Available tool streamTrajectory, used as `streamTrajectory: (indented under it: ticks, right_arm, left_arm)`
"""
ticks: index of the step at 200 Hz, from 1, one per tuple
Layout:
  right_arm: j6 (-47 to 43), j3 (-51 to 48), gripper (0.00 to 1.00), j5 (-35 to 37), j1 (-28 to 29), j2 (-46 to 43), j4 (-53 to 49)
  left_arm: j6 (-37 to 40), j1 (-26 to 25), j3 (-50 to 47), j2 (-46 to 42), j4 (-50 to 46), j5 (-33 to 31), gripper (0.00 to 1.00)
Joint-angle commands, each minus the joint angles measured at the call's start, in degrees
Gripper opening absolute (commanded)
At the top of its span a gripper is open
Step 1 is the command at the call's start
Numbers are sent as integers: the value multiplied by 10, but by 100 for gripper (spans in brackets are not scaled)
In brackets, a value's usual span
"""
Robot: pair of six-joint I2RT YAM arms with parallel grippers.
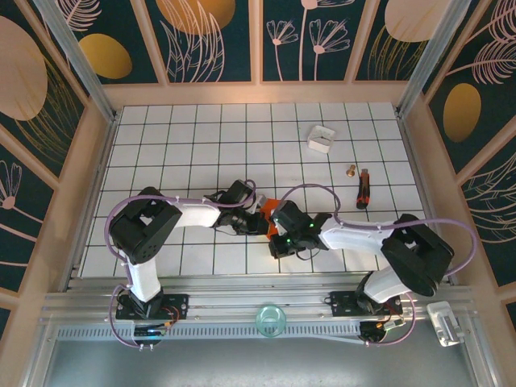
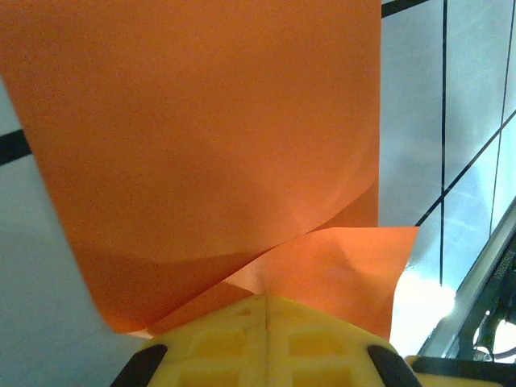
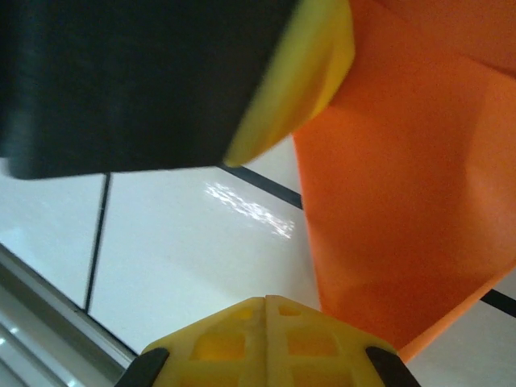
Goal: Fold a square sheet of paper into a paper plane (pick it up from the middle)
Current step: Perform the third fold on the triangle at the bottom-center of the table.
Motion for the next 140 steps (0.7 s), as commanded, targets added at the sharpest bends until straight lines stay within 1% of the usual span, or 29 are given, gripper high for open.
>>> streamTrajectory:
  ticks: [1, 88, 140]
  right_arm:
    - [-20, 6, 0, 12, -5, 3, -13]
    - [-32, -12, 0, 16, -32, -11, -32]
    - [-25, -28, 0, 13, -35, -10, -31]
  left_arm:
    - [16, -1, -20, 49, -80, -75, 0]
    - [18, -1, -24, 50, -78, -74, 0]
    - [17, -1, -25, 51, -78, -74, 0]
